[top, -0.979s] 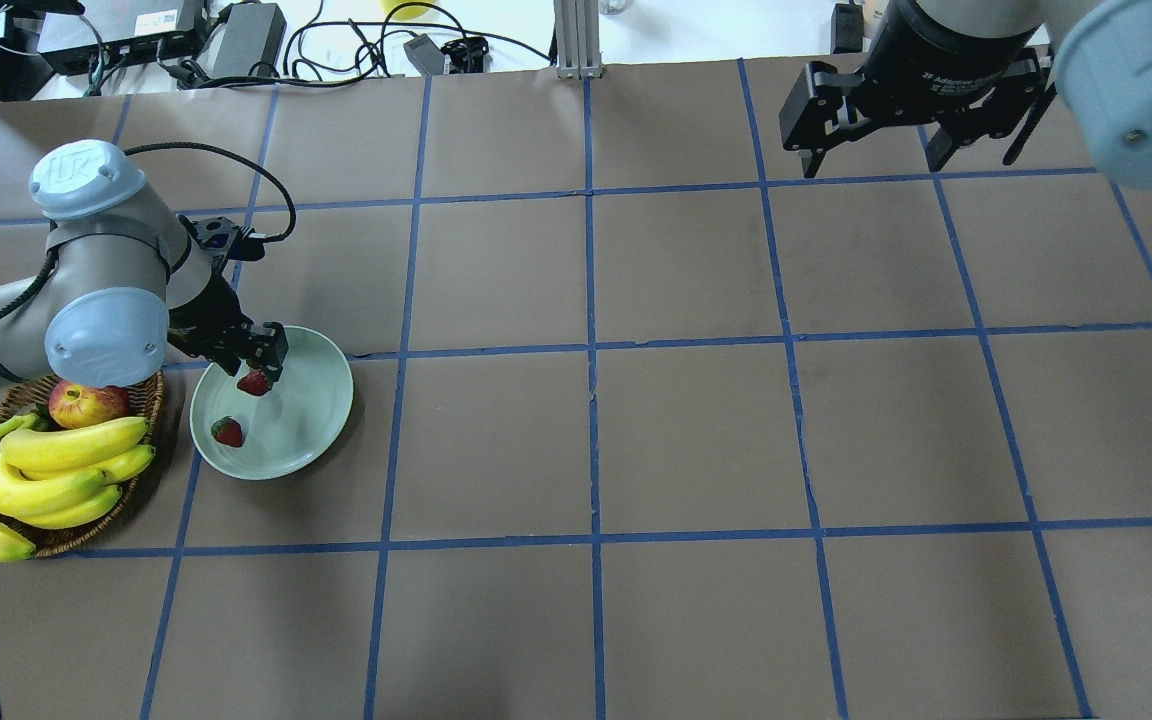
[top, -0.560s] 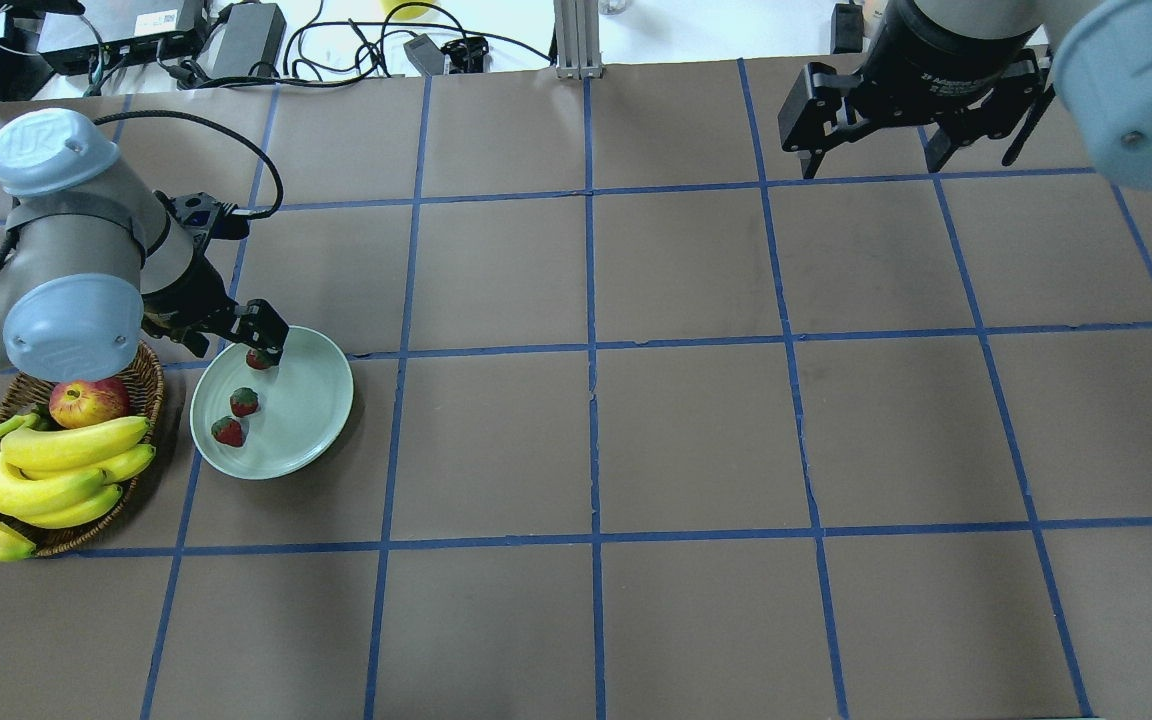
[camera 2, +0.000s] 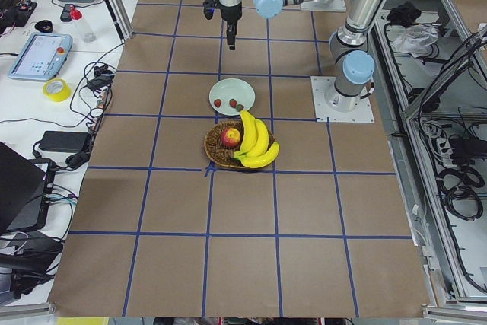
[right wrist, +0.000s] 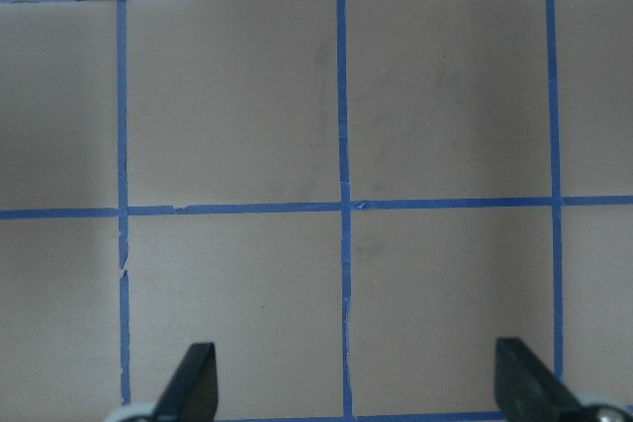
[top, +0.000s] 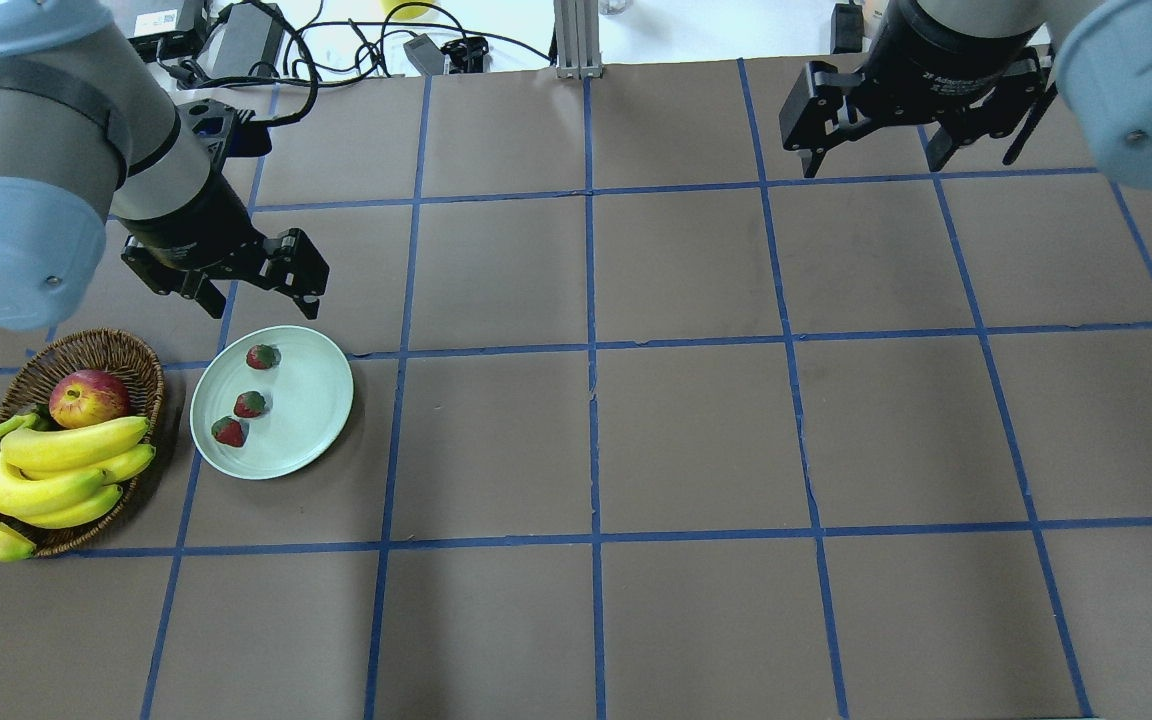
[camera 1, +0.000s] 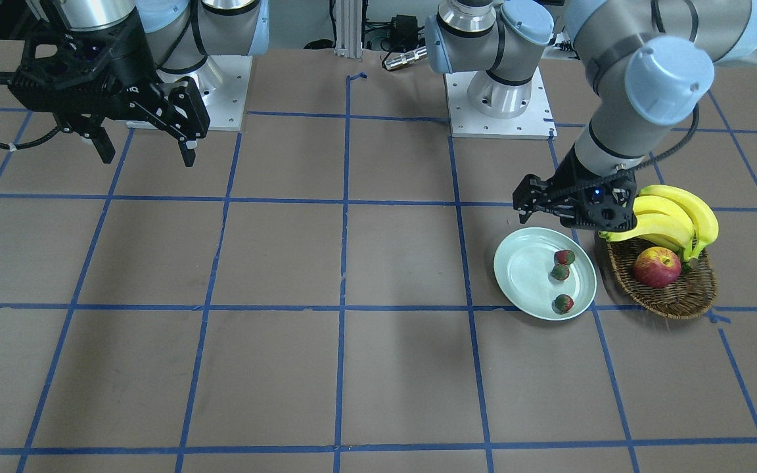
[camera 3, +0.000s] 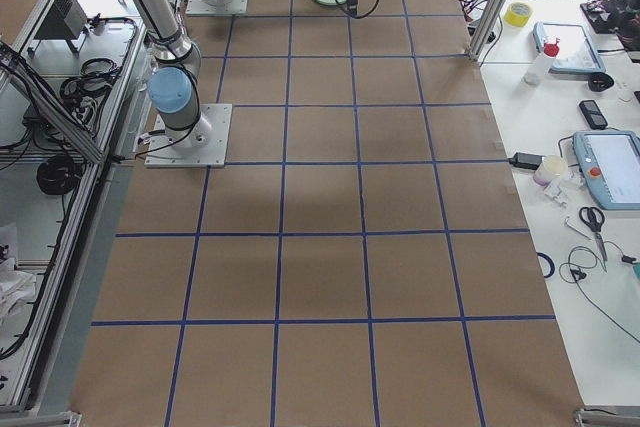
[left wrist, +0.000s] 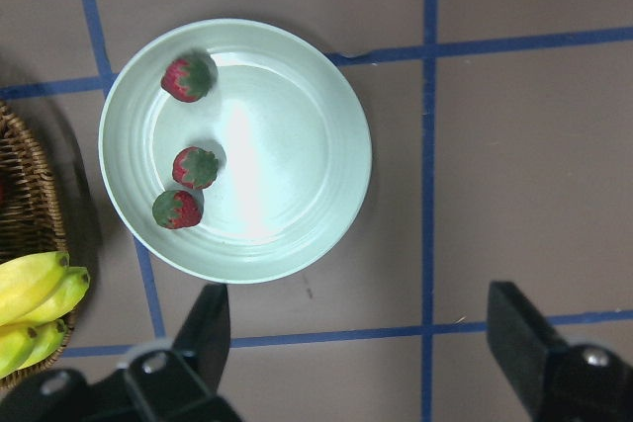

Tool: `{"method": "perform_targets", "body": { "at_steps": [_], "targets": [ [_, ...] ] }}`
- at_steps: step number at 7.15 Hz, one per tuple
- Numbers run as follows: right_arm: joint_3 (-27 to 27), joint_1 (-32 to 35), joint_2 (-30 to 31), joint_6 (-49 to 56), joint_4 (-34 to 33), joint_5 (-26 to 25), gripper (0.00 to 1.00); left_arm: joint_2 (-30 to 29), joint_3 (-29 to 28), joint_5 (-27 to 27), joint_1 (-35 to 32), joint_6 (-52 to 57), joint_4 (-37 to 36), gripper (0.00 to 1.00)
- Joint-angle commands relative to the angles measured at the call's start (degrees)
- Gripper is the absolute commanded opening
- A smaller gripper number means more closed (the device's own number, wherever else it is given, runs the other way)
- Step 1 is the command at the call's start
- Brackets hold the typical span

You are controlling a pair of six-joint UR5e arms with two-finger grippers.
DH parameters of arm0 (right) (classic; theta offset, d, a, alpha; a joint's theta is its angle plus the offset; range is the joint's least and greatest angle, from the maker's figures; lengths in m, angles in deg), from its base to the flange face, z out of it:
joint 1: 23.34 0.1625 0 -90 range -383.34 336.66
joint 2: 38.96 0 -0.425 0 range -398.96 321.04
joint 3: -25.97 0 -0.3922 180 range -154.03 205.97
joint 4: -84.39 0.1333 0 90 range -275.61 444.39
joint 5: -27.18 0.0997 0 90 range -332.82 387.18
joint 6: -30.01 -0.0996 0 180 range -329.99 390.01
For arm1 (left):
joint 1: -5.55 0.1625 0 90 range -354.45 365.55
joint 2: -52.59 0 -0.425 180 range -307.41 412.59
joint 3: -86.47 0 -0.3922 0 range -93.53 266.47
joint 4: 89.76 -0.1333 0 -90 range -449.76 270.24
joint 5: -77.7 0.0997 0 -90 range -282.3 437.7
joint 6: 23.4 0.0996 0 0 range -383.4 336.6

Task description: Collect all strawberries into plate

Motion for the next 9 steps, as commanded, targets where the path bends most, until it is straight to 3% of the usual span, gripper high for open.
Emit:
{"method": "perform_targets", "body": {
  "at_steps": [1, 5, 9],
  "targets": [
    [0.02, -0.05, 0.09, 0.00, 0.24, -0.09, 1.00, 2.76, -3.13, 1.44, -4.73, -4.51, 2.35, 0.93],
    [-0.07, 0.04, 0.00, 0.00, -0.02, 0.00, 1.00, 1.01, -9.02, 1.18, -4.82, -4.51, 3.24, 0.93],
    [-0.07, 0.04, 0.09, 0.00, 0.06, -0.09, 1.00, 2.06, -9.55, 1.62, -5.08, -4.51, 3.24, 0.93]
  ]
}}
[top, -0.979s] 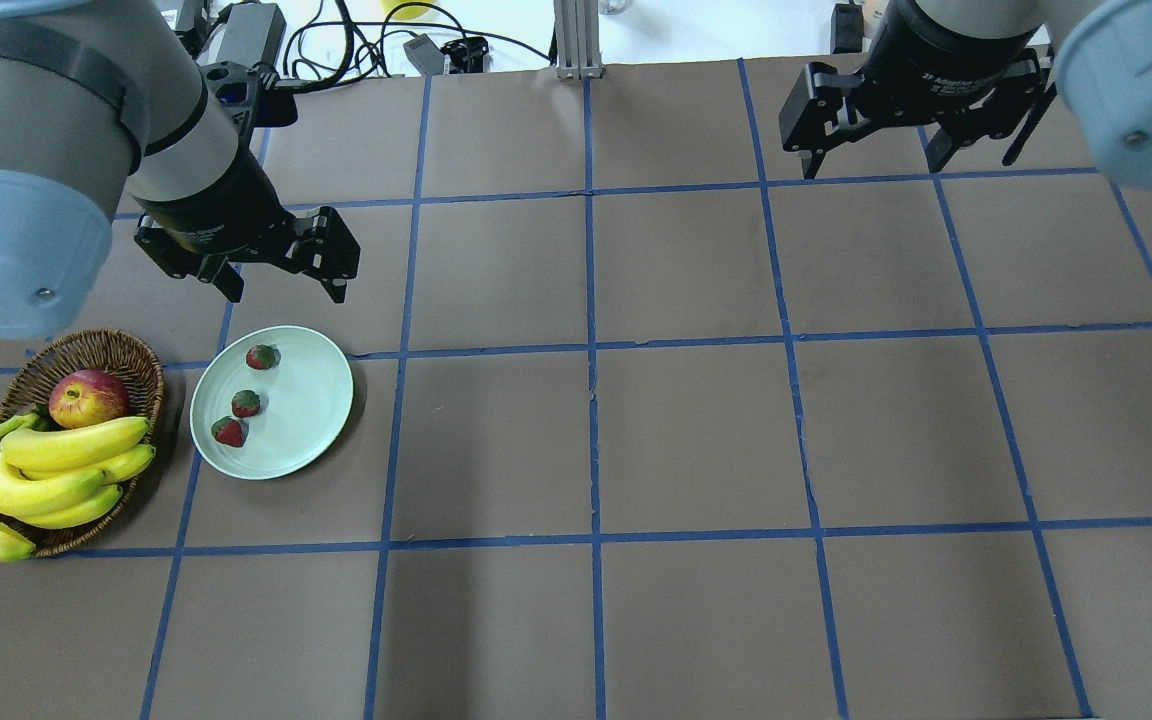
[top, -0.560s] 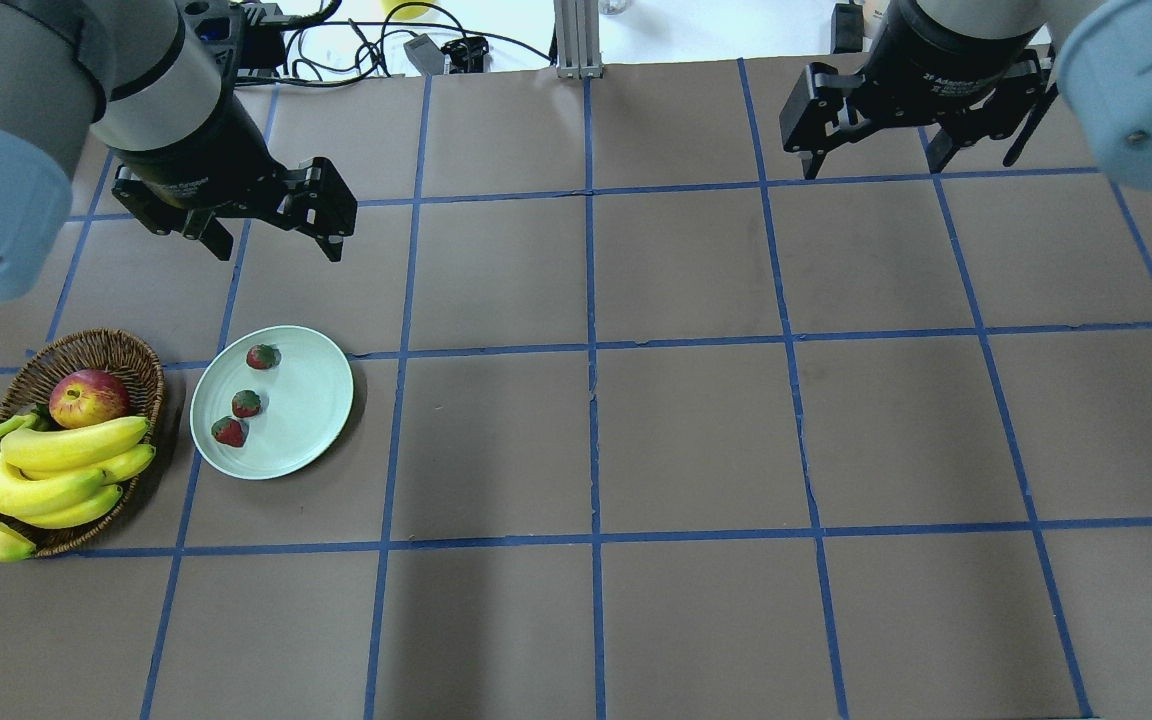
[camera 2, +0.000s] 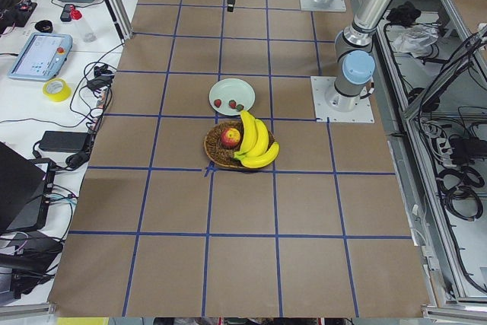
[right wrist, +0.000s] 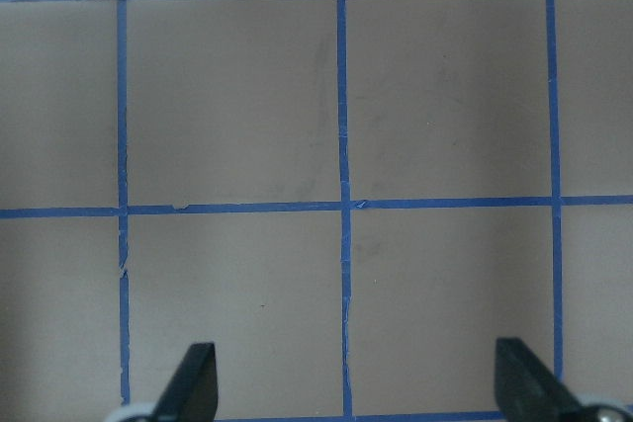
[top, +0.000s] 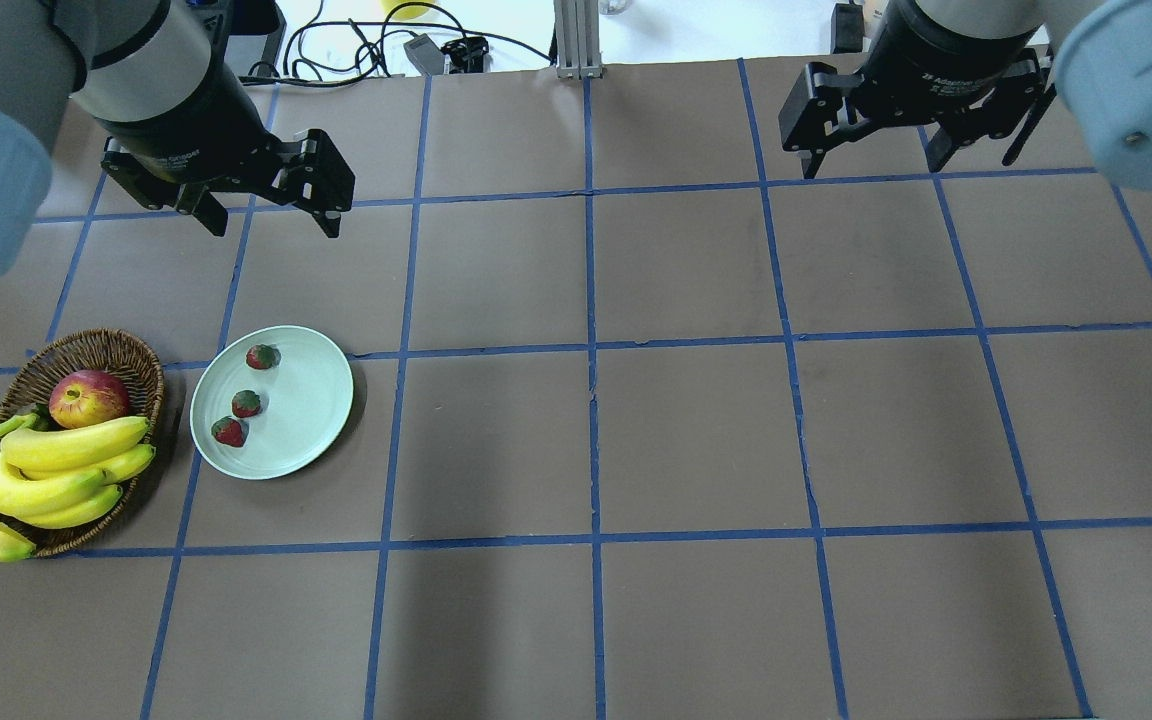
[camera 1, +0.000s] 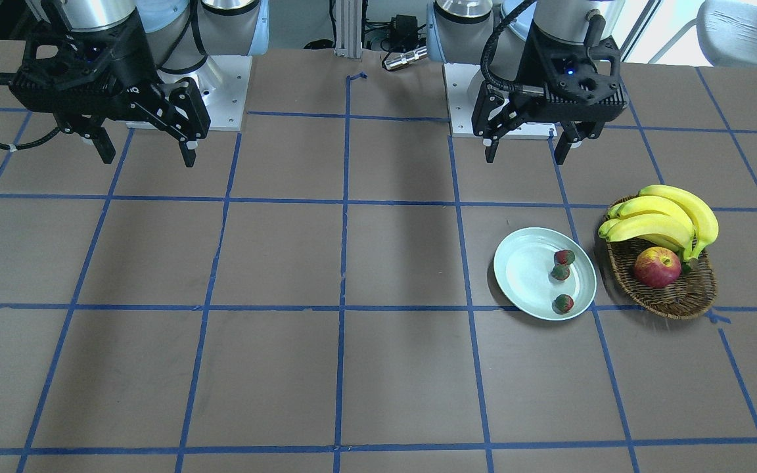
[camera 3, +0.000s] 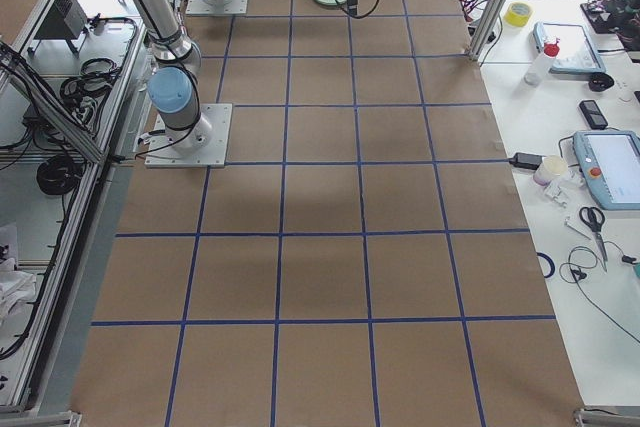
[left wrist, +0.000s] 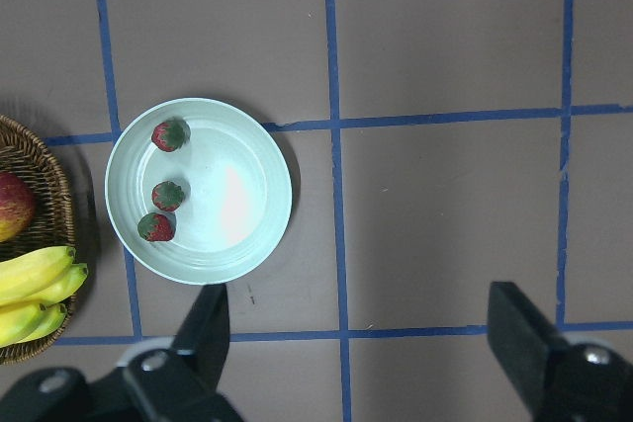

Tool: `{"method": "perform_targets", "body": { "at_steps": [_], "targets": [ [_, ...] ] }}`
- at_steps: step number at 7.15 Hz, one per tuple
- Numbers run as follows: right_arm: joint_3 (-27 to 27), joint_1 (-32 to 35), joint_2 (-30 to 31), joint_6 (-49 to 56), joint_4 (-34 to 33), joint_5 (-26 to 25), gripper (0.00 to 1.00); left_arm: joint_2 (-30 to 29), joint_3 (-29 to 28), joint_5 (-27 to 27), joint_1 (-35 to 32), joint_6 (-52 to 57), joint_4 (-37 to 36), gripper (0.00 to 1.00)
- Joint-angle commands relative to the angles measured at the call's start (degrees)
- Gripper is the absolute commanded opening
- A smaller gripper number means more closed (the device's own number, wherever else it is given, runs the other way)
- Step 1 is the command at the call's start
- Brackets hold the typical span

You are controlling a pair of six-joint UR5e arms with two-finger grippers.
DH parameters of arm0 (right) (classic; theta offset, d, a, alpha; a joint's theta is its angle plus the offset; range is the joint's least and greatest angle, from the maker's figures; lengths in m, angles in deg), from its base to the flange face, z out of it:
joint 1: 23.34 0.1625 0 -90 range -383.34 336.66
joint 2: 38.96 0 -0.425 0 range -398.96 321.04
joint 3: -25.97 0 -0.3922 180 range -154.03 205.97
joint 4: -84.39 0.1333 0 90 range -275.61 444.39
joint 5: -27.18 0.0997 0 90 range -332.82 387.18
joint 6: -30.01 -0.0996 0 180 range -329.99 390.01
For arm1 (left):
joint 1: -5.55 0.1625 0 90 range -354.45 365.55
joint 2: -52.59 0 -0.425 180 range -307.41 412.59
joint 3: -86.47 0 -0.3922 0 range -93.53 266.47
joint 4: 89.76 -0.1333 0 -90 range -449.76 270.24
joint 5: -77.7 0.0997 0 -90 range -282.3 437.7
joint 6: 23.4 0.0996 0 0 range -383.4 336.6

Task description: Collect all strawberries into plate

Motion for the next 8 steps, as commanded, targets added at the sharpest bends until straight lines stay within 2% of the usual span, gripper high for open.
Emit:
{"method": "perform_targets", "body": {
  "at_steps": [1, 3, 8],
  "targets": [
    [0.00, -0.09, 0.03, 0.00, 0.07, -0.02, 1.00, 0.15, -0.91, 0.27, 0.04, 0.00, 0.06, 0.93],
    [0.00, 0.00, 0.03, 0.00, 0.16, -0.02, 1.00, -1.07, -2.15, -0.69, 0.04, -0.26, -0.55, 0.93],
    [0.00, 0.00, 0.03, 0.00, 0.42, -0.02, 1.00, 0.77, -2.59, 0.00, 0.04, -0.18, -0.47, 0.93]
  ]
}}
